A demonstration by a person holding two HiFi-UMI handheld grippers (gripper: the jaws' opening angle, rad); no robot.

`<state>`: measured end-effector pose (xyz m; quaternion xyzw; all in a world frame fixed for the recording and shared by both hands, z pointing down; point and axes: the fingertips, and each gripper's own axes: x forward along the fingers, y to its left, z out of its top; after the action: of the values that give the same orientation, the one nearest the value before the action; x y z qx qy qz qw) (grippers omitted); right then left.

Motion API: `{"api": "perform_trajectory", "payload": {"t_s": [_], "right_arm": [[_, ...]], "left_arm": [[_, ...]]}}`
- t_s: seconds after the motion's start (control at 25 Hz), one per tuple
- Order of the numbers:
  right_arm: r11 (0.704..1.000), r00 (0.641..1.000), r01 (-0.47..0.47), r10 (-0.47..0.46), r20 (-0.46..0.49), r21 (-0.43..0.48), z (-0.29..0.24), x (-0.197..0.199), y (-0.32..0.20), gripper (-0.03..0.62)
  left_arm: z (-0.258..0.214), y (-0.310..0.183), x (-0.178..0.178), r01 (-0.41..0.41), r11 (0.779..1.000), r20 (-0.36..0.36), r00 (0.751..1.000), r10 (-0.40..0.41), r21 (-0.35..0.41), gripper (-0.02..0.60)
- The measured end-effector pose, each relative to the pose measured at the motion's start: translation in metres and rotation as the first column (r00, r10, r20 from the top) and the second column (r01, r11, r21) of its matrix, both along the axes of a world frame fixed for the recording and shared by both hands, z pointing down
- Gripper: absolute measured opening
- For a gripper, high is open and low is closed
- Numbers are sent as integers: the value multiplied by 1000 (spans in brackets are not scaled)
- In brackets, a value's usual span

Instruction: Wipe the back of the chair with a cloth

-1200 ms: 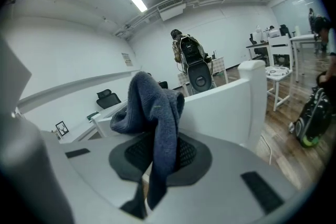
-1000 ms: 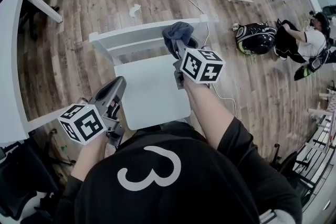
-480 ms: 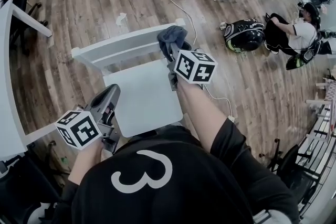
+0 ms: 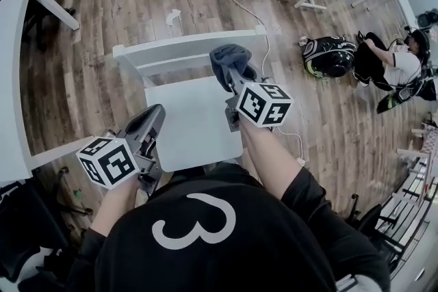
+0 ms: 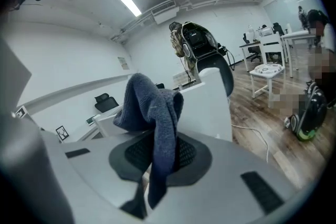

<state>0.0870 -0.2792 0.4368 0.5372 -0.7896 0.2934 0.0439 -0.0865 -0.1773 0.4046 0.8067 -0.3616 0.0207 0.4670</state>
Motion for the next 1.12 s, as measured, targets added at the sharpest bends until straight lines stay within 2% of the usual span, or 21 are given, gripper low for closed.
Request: {"api": "perform_trajectory", "payload": {"t_s": [0.28,0.68,0.88,1.12], "right_arm": [[991,990,132,-131,44,-20,8,-76,13,51],[953,952,301,-299,62,-36,27,-174,21,51],[943,944,329,-327,48,-45,37,-203,13,51],[942,943,331,-332,5,-49,49,-218,5,51]], "left_arm": [[8,5,-44,80,997,10,997,-80,-15,12],[15,26,-105,201,979,21,979,-201,-27,12],[19,40,-134,258,965,29,966,-257,-39,14],[26,49,-153,288,956,25,958,-287,-50,14]]}}
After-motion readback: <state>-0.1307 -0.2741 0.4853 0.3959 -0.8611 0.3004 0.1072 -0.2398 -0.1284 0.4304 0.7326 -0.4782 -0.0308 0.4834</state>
